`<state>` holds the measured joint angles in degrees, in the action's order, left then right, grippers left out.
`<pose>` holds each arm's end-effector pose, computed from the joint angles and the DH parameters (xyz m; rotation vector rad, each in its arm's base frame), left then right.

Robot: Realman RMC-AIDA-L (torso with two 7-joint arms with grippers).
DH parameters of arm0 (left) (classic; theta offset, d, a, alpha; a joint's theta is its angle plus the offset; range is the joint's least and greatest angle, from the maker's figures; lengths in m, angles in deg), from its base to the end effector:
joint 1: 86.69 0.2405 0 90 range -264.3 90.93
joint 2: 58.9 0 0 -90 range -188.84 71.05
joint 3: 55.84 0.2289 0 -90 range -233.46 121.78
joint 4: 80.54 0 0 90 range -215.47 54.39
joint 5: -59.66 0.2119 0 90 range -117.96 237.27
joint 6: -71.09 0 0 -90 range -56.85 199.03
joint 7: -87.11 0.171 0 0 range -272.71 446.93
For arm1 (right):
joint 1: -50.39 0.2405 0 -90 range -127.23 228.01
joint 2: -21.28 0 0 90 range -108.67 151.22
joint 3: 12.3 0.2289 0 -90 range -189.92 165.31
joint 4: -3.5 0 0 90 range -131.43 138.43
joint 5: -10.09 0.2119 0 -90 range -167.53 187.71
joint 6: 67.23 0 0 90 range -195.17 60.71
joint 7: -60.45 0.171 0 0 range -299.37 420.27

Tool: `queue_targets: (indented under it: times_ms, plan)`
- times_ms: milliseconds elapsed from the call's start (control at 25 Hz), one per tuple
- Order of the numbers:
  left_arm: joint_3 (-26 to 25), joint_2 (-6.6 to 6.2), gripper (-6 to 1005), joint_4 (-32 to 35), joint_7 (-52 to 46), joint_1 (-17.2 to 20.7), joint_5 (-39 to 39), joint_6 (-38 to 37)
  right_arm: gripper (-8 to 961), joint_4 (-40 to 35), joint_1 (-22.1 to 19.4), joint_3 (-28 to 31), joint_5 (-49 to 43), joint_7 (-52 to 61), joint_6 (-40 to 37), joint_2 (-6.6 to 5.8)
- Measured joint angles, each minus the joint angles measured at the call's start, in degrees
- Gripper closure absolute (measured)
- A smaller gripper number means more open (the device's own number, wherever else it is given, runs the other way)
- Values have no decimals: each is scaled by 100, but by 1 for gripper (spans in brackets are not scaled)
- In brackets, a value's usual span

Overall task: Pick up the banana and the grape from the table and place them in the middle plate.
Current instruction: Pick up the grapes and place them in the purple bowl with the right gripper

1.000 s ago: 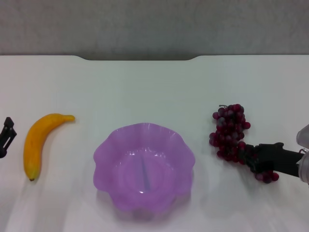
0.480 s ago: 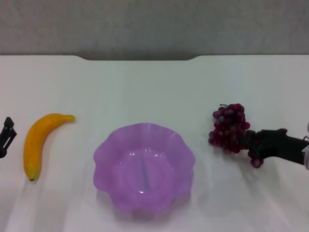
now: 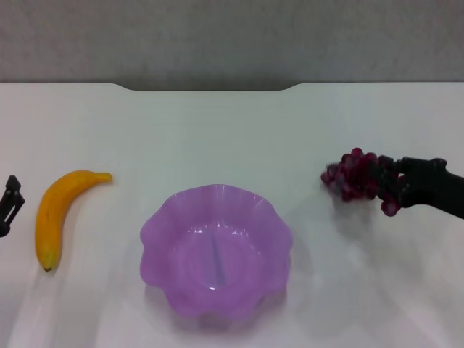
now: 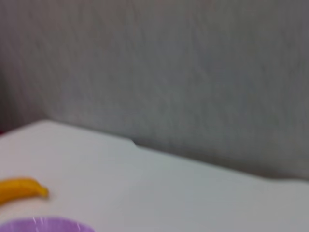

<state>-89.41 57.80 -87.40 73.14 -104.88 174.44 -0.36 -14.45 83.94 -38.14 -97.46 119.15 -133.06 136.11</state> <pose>-0.3558 0.3038 0.0213 -1.4951 -0.6455 -0.6657 0.2934 0.3772 0.0012 -2.2639 0.6501 0.5815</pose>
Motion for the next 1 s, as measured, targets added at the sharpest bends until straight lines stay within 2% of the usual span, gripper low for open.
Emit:
queue_targets:
  times_ms: [480,800,1000]
  plan:
    - [0,-1,107,0,108,-3,0,0,751,-600,-213,-18,1034,-203,-2030,-11]
    - [0,2,106,0,112,0,0,0,752,-774,230,-125,1063,210,-2733,-15]
    - [0,2,107,0,114,0,0,0,753,-722,415,-631,1041,373,-2804,-5]
